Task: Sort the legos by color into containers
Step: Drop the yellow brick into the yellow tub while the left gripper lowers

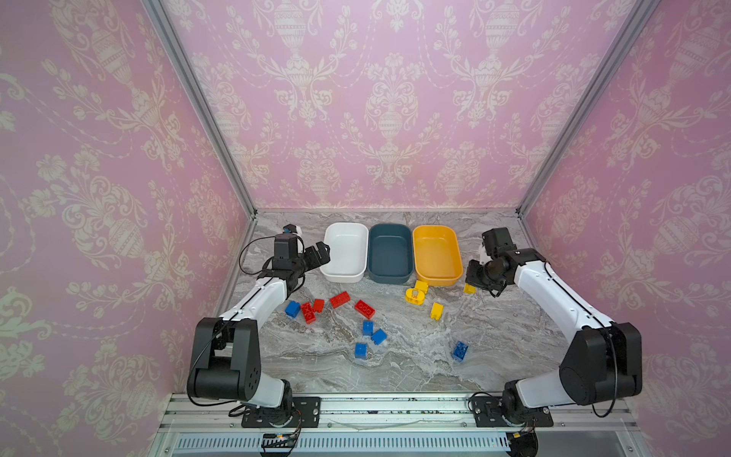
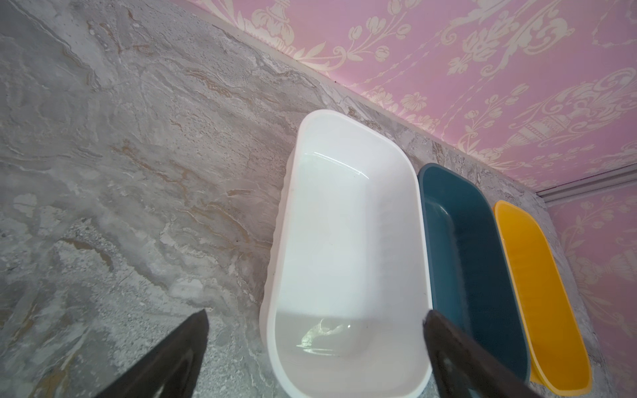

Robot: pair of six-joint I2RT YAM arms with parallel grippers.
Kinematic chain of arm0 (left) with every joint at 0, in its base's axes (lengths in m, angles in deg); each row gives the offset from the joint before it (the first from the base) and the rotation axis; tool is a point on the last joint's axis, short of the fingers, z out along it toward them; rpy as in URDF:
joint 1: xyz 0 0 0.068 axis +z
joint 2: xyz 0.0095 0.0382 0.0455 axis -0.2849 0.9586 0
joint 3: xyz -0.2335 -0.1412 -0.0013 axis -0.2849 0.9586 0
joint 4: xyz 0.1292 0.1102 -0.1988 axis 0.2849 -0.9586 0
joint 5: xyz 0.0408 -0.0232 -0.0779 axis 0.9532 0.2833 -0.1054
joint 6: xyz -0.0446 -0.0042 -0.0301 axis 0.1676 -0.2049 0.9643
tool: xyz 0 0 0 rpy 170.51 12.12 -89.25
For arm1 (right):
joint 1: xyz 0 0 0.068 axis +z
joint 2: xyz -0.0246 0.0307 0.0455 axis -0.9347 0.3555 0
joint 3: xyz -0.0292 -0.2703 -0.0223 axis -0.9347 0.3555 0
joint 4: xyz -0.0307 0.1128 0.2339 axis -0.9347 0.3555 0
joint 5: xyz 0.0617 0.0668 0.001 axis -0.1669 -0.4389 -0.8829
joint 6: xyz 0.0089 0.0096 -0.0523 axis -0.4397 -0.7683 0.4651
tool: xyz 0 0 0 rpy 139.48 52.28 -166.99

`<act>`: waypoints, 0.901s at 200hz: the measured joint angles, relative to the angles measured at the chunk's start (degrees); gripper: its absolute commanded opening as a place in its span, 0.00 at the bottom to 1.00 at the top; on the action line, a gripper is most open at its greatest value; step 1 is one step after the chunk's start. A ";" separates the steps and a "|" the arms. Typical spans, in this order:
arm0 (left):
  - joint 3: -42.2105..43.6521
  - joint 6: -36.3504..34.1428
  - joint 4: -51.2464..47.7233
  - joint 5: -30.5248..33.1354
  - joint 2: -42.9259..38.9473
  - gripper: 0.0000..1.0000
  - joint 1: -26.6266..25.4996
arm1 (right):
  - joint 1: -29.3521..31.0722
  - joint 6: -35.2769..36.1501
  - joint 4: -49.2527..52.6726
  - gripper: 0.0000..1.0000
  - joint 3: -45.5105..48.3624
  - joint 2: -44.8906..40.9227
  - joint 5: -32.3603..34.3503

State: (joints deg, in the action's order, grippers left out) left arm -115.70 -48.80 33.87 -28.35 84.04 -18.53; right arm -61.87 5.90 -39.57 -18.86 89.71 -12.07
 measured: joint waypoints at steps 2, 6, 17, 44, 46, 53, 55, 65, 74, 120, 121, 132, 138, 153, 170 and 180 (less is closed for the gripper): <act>0.17 0.00 0.02 -0.09 -0.17 0.99 0.00 | 0.17 0.00 -0.20 0.15 -0.59 0.37 -0.09; 0.52 0.02 0.00 -0.15 -0.46 0.99 0.00 | 0.42 -0.20 -0.66 0.15 -1.62 1.01 -0.15; 1.51 0.13 0.00 -0.44 -1.14 0.99 0.00 | 1.11 -0.50 -2.19 0.15 -4.59 3.39 -0.66; 3.96 0.85 0.00 -0.52 -2.78 0.99 0.02 | 2.40 -0.59 -5.46 0.15 -10.67 10.16 -1.05; 4.13 0.85 -0.02 -0.52 -2.86 0.99 0.02 | 2.49 -0.59 -5.75 0.15 -11.06 10.75 -1.03; 4.66 0.90 -0.04 -0.52 -3.23 0.99 0.02 | 2.67 -0.57 -6.32 0.15 -12.55 12.70 -1.05; 4.79 0.92 -0.09 -0.55 -3.37 0.99 0.02 | 2.75 -0.57 -6.40 0.15 -12.98 13.33 -1.07; 5.16 1.03 -0.22 -0.55 -3.65 0.99 0.02 | 2.91 -0.55 -6.86 0.15 -15.13 16.00 -1.03; 5.29 1.07 -0.44 -0.55 -3.85 0.99 0.02 | 2.97 -0.42 -7.34 0.15 -17.11 18.71 -1.09; 5.79 1.29 -3.19 -0.48 -5.70 0.99 0.04 | 2.95 1.18 -7.93 0.15 -25.20 29.38 -0.83; 5.79 1.29 -3.30 -0.48 -5.73 0.99 0.04 | 2.95 1.18 -7.93 0.15 -25.29 29.51 -0.83; 5.79 1.29 -3.98 -0.48 -6.03 0.99 0.04 | 2.95 1.42 -7.87 0.17 -26.29 31.26 -0.70; 5.79 1.29 -4.44 -0.46 -6.12 0.99 0.04 | 2.95 1.62 -7.76 0.18 -26.67 32.06 -0.57; 5.79 1.31 -5.53 -0.44 -6.16 0.99 0.04 | 2.95 2.01 -7.39 0.27 -27.21 33.42 -0.44; 5.79 1.36 -6.71 -0.22 -6.16 0.99 0.04 | 2.95 2.71 -6.91 0.43 -27.43 34.23 -0.42; 5.79 1.46 -7.48 0.04 -6.16 0.99 0.04 | 2.95 2.51 -6.58 0.50 -27.47 34.27 -0.37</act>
State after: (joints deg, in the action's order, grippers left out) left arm -109.91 -47.34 26.40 -28.30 77.88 -18.49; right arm -58.92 8.41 -46.15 -46.34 123.98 -12.44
